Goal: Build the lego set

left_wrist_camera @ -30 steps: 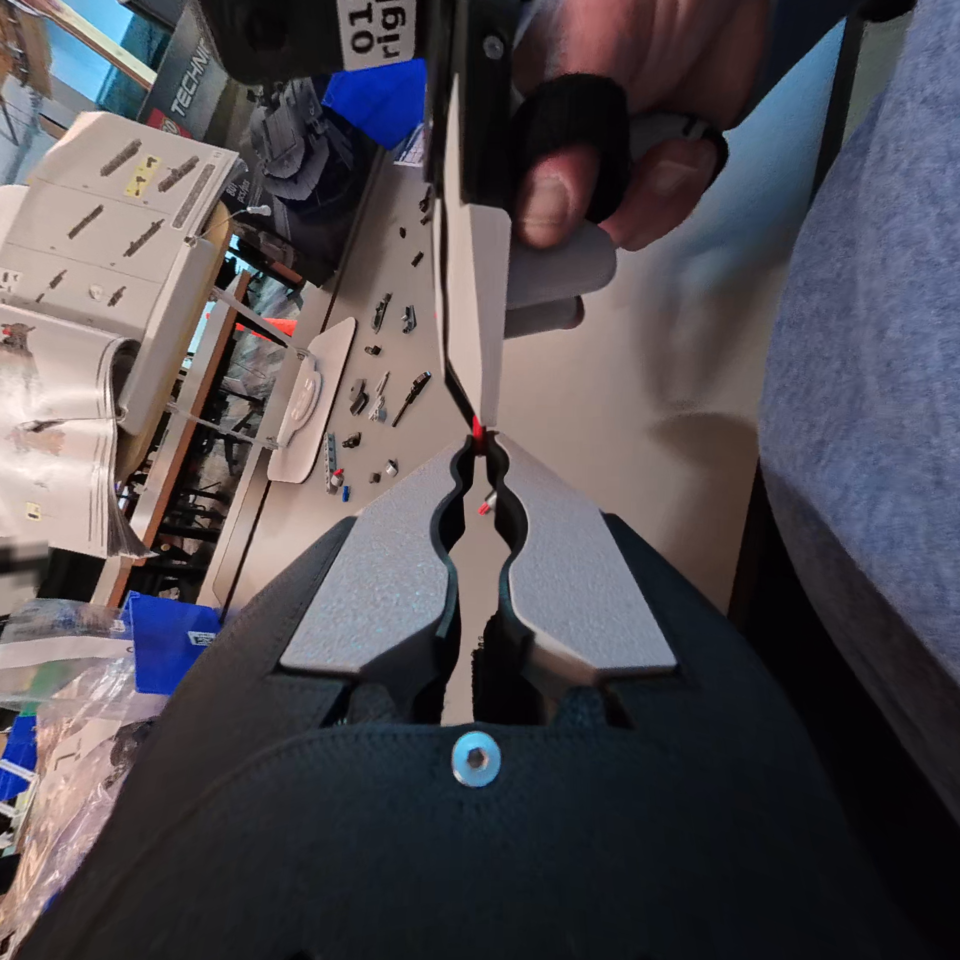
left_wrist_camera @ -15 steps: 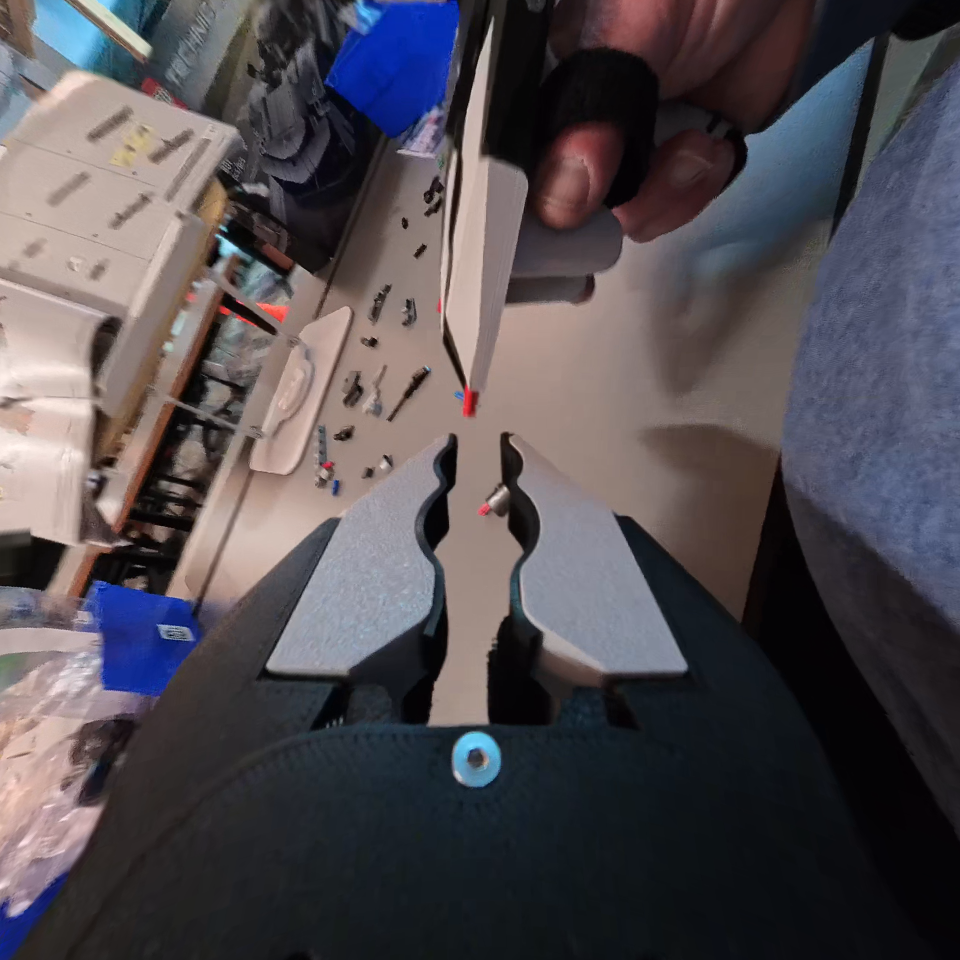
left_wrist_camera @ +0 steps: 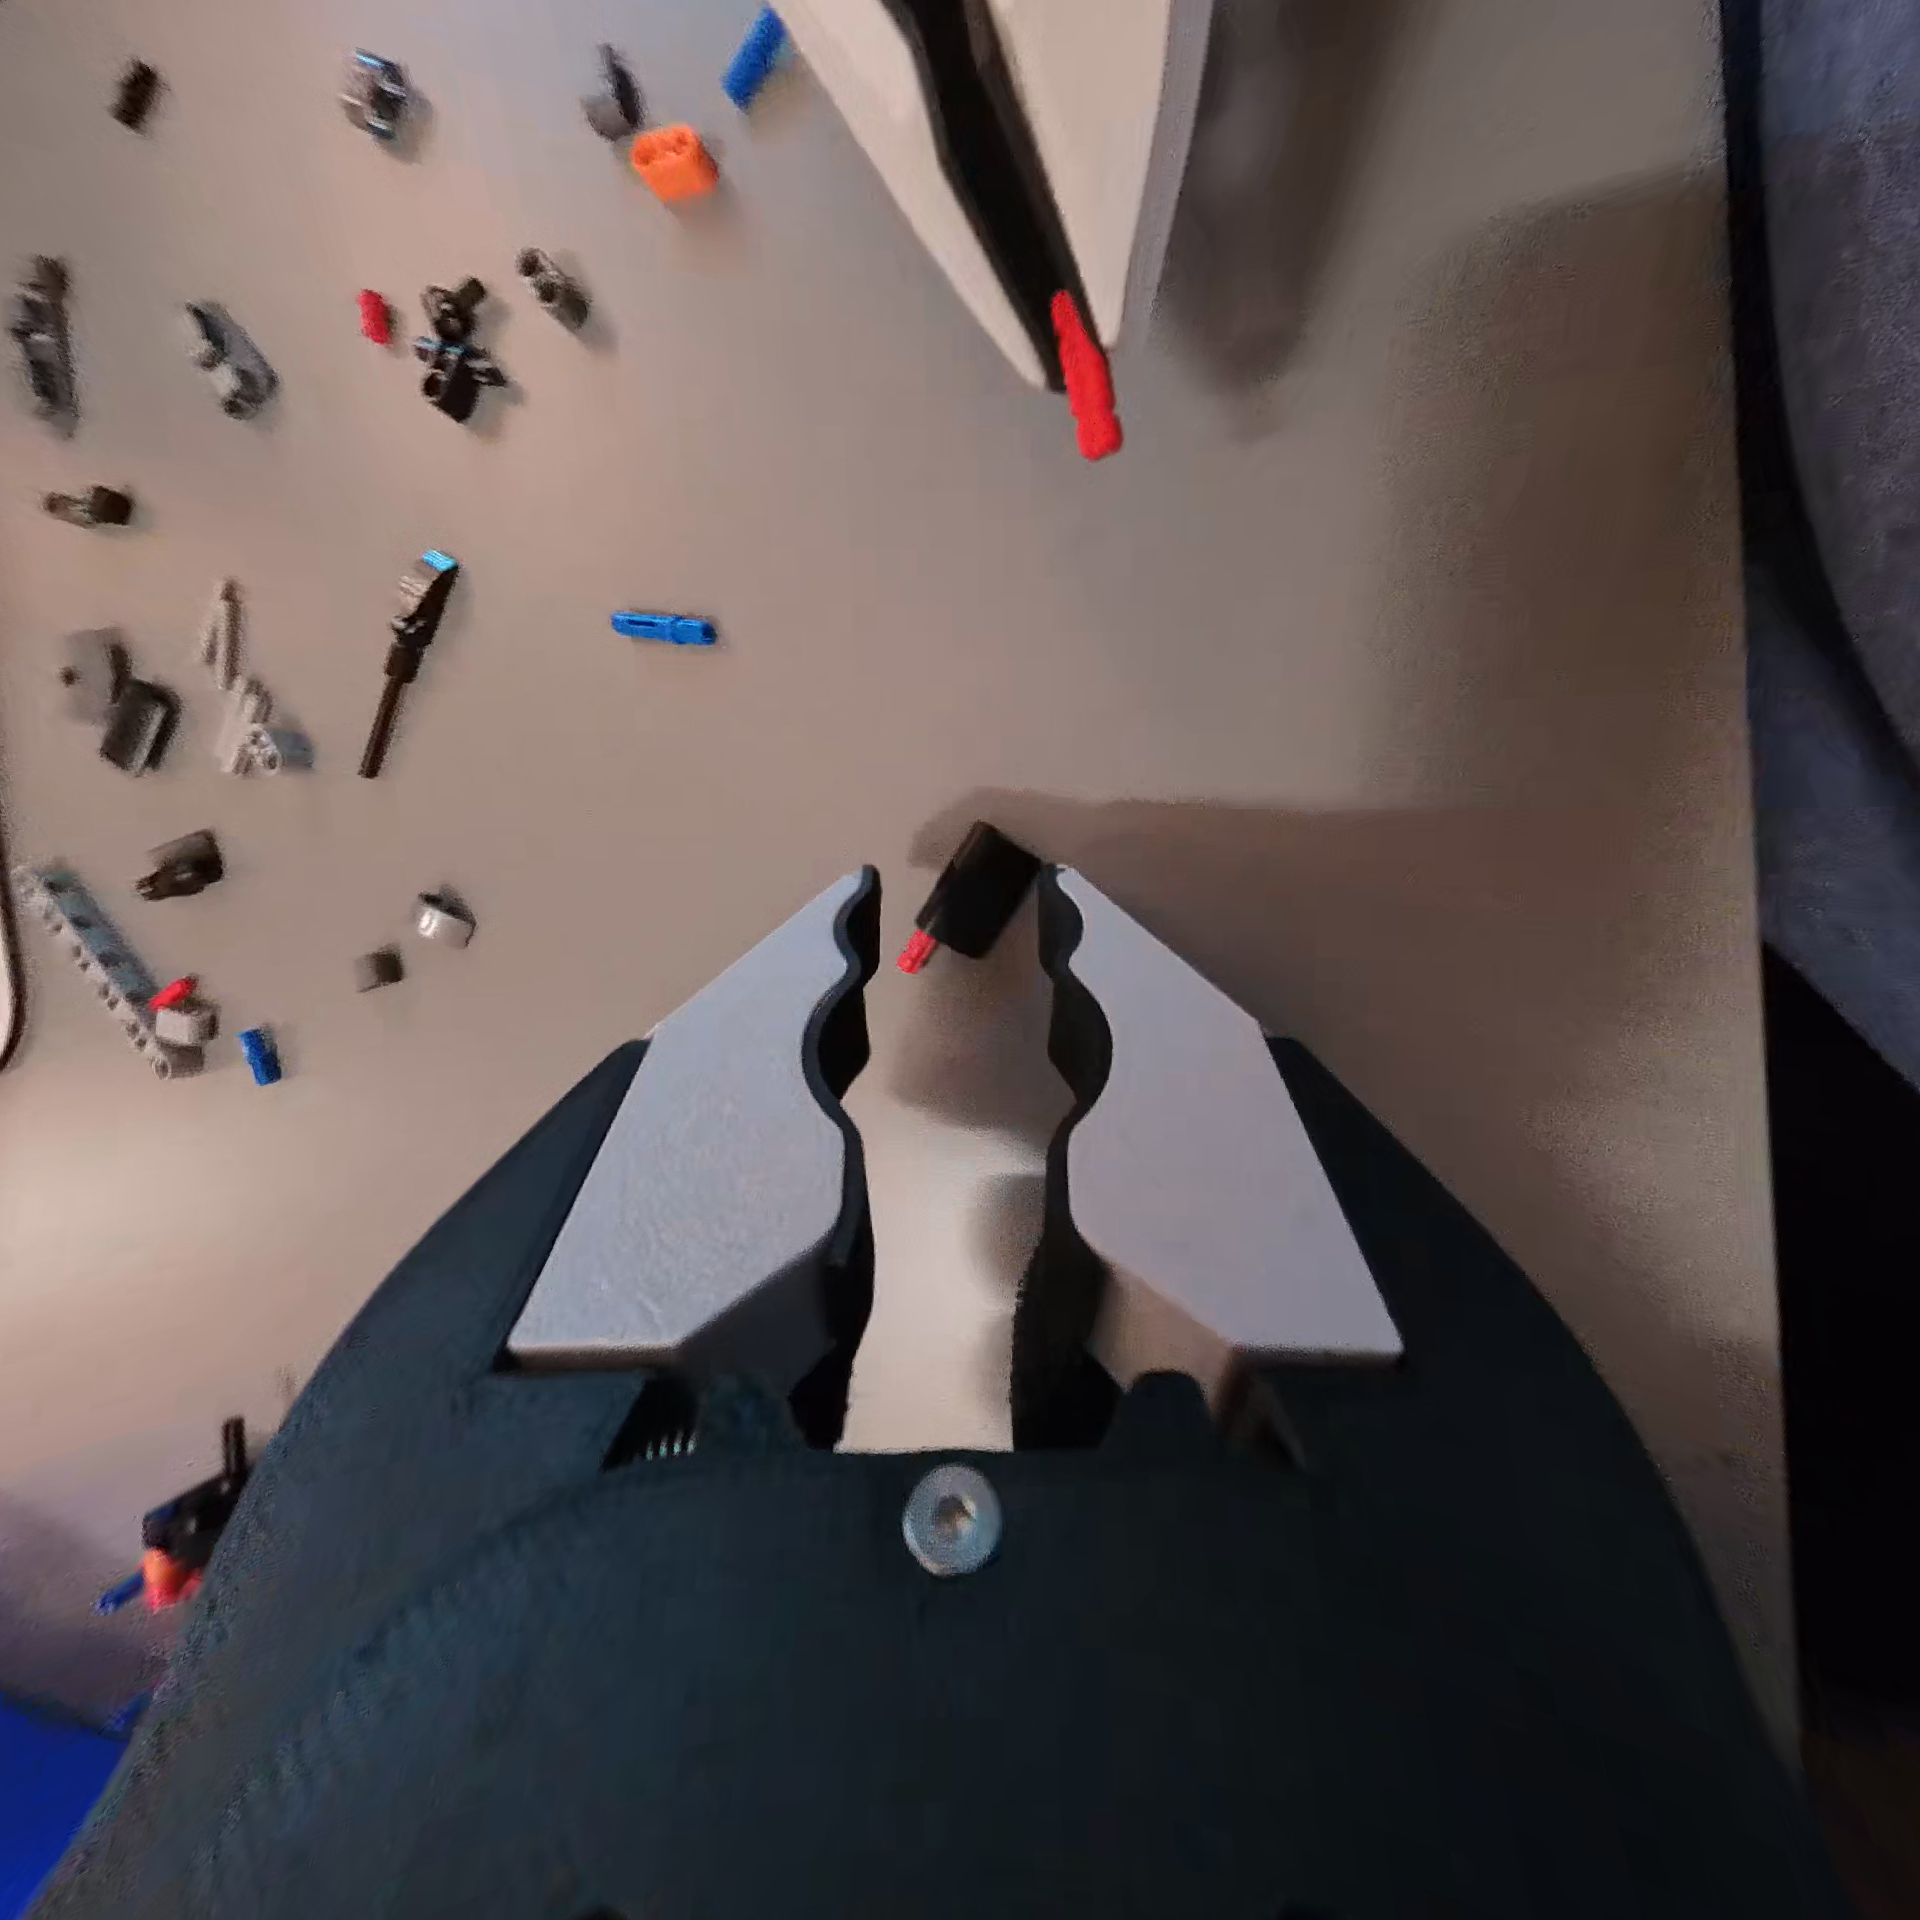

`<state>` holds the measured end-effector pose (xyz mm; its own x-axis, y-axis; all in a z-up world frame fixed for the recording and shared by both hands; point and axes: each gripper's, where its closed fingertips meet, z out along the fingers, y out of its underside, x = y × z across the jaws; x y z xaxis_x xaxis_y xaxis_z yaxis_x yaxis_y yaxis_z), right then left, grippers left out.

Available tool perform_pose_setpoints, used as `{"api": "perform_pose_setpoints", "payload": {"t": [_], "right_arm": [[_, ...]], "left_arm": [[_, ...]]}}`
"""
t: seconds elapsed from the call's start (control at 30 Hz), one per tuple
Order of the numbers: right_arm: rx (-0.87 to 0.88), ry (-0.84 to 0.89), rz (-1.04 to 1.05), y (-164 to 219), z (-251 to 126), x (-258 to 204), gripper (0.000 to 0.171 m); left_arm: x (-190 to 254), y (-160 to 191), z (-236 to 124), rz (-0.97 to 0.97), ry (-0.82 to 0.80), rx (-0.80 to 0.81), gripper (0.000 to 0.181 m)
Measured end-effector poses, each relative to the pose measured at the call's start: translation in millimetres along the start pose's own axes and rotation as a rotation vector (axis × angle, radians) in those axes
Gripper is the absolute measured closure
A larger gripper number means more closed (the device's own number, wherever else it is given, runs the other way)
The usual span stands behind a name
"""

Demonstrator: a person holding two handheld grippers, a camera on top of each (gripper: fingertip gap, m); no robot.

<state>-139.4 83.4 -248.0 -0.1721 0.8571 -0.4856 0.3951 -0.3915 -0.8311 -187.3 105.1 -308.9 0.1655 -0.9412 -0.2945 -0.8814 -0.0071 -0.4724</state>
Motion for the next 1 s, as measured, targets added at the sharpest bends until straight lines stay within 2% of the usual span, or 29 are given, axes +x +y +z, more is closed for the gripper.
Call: {"api": "perform_pose_setpoints", "payload": {"t": [0.03, 0.13, 0.23, 0.3, 0.53, 0.87, 0.93, 0.97, 1.0], "right_arm": [[0.000, -0.004, 0.002, 0, 0, 0, 0.170], [0.000, -0.013, 0.009, 1, 0, 2, 0.170], [0.002, -0.015, 0.018, 1, -1, 6, 0.170], [-0.001, -0.002, 0.017, 1, -2, 11, 0.170], [-0.069, 0.090, -0.106, 3, 0, 30, 0.170], [-0.205, 0.157, -0.331, 13, 16, 40, 0.170], [-0.233, 0.183, -0.379, 16, 18, 43, 0.170], [-0.247, 0.187, -0.398, 18, 18, 43, 0.170], [-0.256, 0.191, -0.413, 20, 19, 43, 0.170]], "left_arm": [[2, 1, 2, 0.009, 0.035, -0.010, 0.154], [7, 2, 6, 0.005, 0.135, -0.030, 0.165], [6, 2, 6, -0.026, 0.184, -0.037, 0.165], [4, 2, 8, -0.026, 0.163, -0.022, 0.166], [-1, 2, 8, -0.201, 0.054, 0.056, 0.168], [2, -31, -4, -0.448, -0.032, 0.341, 0.168], [4, -30, -1, -0.477, -0.023, 0.348, 0.169], [4, -28, 0, -0.469, -0.035, 0.343, 0.181], [5, -27, 1, -0.471, -0.036, 0.336, 0.181]]}}
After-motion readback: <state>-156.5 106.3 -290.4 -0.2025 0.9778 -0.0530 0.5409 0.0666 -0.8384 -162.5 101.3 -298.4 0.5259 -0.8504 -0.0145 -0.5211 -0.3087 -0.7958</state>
